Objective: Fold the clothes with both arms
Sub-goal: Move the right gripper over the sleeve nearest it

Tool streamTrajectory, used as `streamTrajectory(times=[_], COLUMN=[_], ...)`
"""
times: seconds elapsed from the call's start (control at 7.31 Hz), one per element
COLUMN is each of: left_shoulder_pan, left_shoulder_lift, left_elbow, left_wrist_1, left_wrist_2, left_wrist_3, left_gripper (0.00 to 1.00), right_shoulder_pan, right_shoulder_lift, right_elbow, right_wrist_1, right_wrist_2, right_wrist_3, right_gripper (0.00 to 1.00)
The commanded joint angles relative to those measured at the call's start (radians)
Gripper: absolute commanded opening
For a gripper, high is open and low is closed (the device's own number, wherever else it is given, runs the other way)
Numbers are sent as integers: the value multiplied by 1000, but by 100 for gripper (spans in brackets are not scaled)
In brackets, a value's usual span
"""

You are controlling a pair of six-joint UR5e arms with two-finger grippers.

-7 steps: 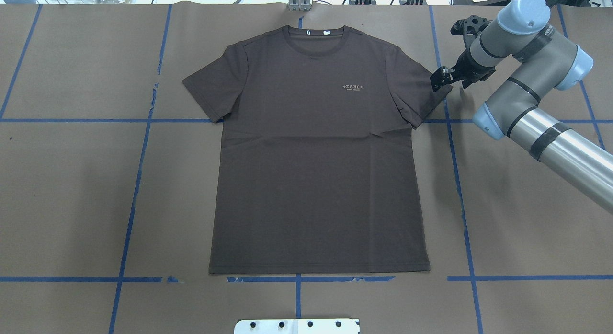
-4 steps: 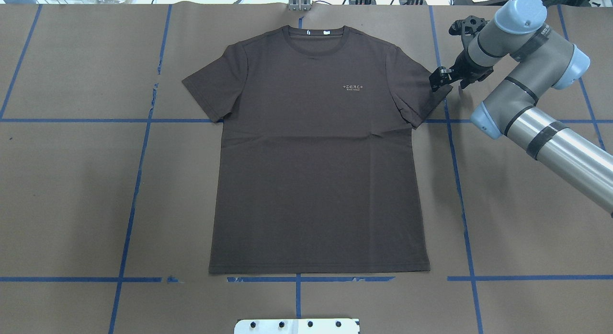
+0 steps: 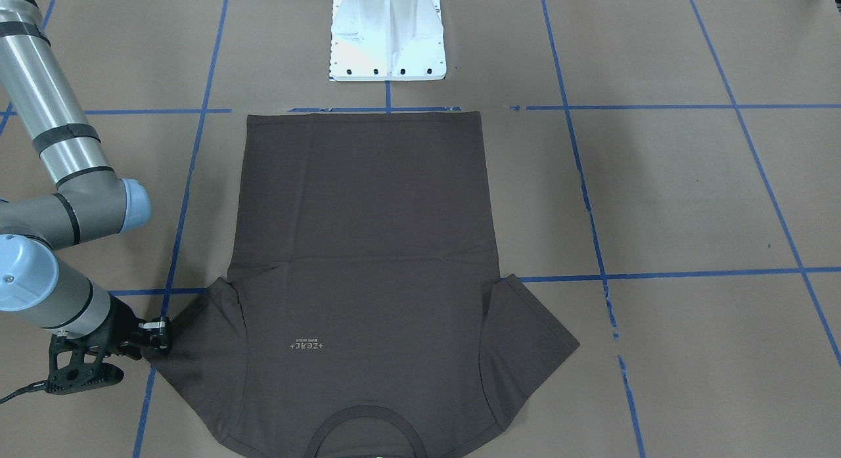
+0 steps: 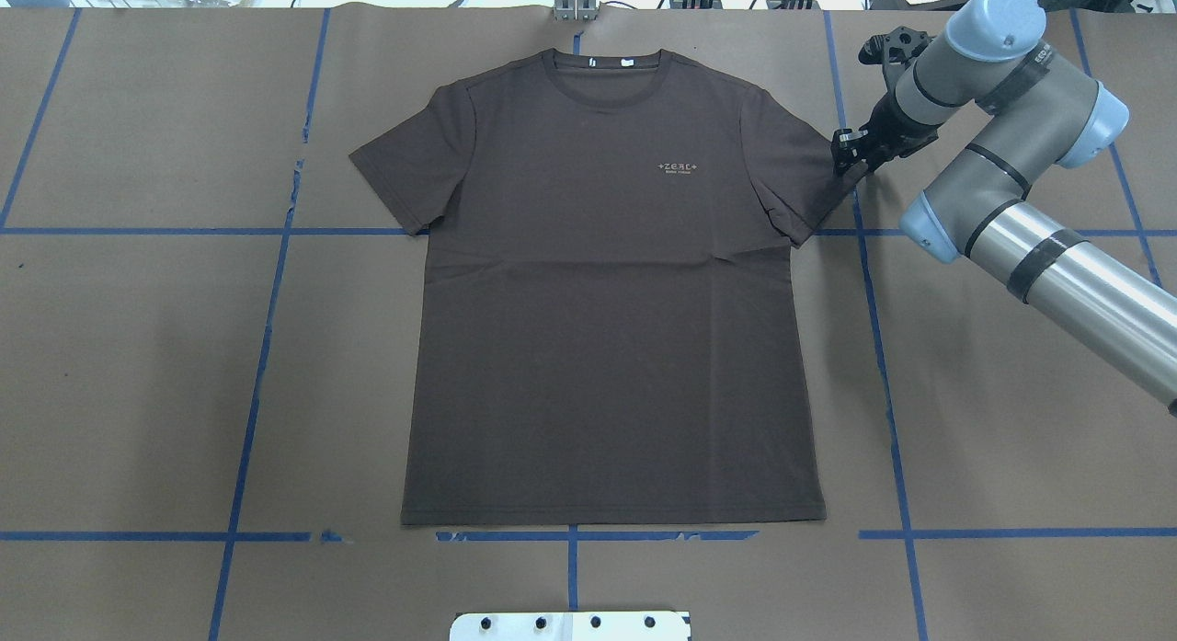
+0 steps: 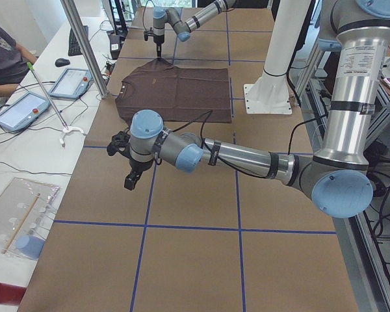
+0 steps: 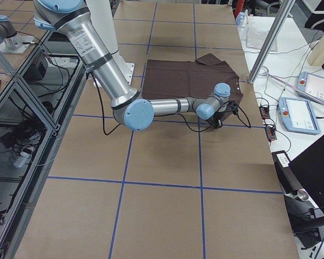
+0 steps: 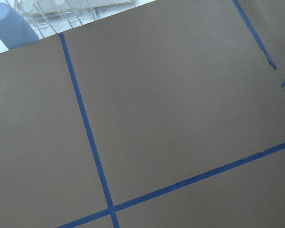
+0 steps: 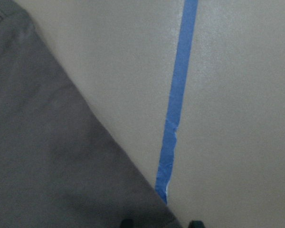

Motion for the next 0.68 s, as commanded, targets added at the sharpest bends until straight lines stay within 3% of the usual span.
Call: streamTrajectory(times=[0.0, 0.14, 0.55], left_shoulder_pan=[0, 1, 0], left_shoulder_lift=[0, -1, -3], left_elbow=[1, 5, 5], left_wrist_1=[0, 0, 0], left_wrist_2=[0, 0, 0], left_wrist_3=[0, 0, 0], left_gripper=[100, 100, 100], right_shoulder_pan=[0, 0, -1], right_shoulder_lift=[9, 9, 24], right_elbow=[1, 4, 56], right_wrist_1=[0, 0, 2], right_wrist_2=[3, 3, 7], right_wrist_3=[-9, -14, -6], right_gripper=[7, 0, 0])
